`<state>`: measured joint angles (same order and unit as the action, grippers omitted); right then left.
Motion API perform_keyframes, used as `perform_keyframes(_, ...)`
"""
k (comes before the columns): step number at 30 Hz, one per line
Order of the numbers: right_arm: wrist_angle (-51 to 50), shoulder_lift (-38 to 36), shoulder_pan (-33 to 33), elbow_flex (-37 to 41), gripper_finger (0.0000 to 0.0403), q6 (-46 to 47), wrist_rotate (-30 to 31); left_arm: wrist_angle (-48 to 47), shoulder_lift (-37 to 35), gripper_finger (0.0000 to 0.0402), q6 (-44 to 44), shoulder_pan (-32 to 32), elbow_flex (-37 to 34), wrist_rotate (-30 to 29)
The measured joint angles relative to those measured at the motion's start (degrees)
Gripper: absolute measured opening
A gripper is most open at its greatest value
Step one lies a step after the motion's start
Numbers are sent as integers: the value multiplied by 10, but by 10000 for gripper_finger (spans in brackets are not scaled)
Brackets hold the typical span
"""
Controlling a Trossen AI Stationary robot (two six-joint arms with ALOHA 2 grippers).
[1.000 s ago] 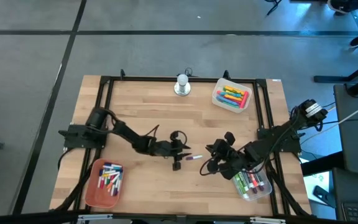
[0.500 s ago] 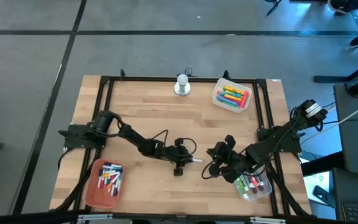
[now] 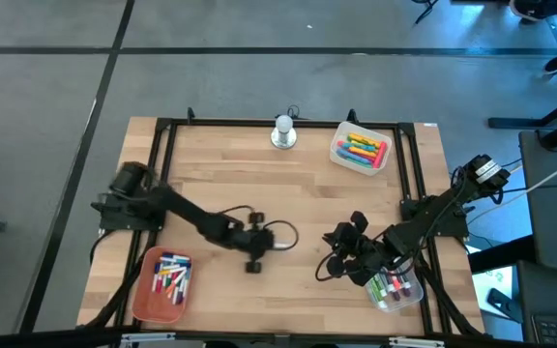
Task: Pick & Place Markers
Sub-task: Put the small violet highlighter pen into the orange bin, then return to Home Position
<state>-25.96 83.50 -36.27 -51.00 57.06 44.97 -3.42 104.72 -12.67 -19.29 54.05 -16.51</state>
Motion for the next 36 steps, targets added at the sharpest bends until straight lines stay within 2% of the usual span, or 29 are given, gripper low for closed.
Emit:
perform_keyframes(2,-1,0,0,0,45,0,0,-84,-60,40,-37,-34,-4,-18)
perform_keyframes(6,-1,0,0,0,45,12,-1,-221,-165,40,-137,-143,-26,-136)
perform_keyframes(9,-1,0,-1,0,45,33,-6,-311,-236,40,-243,-229,-26,-192)
perform_keyframes(14,21,0,-5,0,45,42,-17,-399,-296,45,-391,-368,-26,-171)
perform_keyframes(19,30,0,-7,0,45,38,-16,-476,-291,40,-511,-474,-26,-138)
perform_keyframes(22,30,0,-7,0,45,35,-16,-508,-284,52,-537,-521,-25,-137)
perform_keyframes(27,30,0,-7,0,45,31,-16,-529,-283,84,-595,-564,-25,-153)
perform_keyframes(34,30,0,-7,0,45,29,-15,-585,-283,108,-714,-589,-25,-111)
perform_keyframes(36,30,0,-6,0,45,29,-11,-617,-283,111,-726,-590,-25,-121)
